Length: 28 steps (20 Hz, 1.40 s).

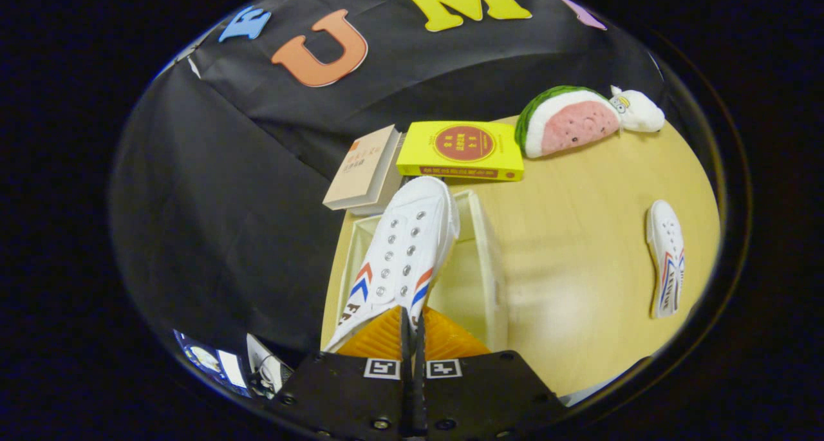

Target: Open the storage box then place both shoes into the box .Put the left shoe in first, then the right shoe, with the right side of both shoes facing outward in a uniform manner.

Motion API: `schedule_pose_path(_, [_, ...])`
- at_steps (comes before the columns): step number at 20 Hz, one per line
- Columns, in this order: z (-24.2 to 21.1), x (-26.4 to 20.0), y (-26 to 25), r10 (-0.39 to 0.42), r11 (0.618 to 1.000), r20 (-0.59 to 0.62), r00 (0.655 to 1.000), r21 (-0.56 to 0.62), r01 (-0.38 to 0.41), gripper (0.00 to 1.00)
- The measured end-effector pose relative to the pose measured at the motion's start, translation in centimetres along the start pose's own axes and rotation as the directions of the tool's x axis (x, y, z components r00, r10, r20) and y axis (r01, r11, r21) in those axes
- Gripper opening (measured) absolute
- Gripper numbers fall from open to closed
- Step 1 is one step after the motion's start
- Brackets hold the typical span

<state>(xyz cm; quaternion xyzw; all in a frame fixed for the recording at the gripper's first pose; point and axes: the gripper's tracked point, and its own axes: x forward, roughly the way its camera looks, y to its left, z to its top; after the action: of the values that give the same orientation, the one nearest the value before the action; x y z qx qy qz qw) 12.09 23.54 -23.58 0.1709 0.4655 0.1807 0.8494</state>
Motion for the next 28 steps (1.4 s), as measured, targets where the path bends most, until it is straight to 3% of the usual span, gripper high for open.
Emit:
schedule_pose_path(9, [-3.2,7.0,0.9,-0.059,0.996,0.031,0.998,-0.068,0.061,0.00])
schedule_pose_path(15, [-6.5,10.7,-1.0,-0.171,0.966,-0.064,0.983,-0.206,0.154,0.00])
schedule_pose_path(20, [-6.8,11.2,-1.4,-0.212,0.939,-0.099,0.972,-0.297,0.174,0.00])
schedule_pose_path(24, [-7.1,11.0,-1.4,-0.219,0.945,-0.150,0.964,-0.280,0.171,0.00])
schedule_pose_path(26, [-7.0,10.0,-1.0,-0.189,0.948,-0.165,0.968,-0.287,0.136,0.11])
schedule_pose_path(28, [-6.7,7.4,-0.1,-0.128,0.949,-0.168,0.977,-0.308,0.072,0.29])
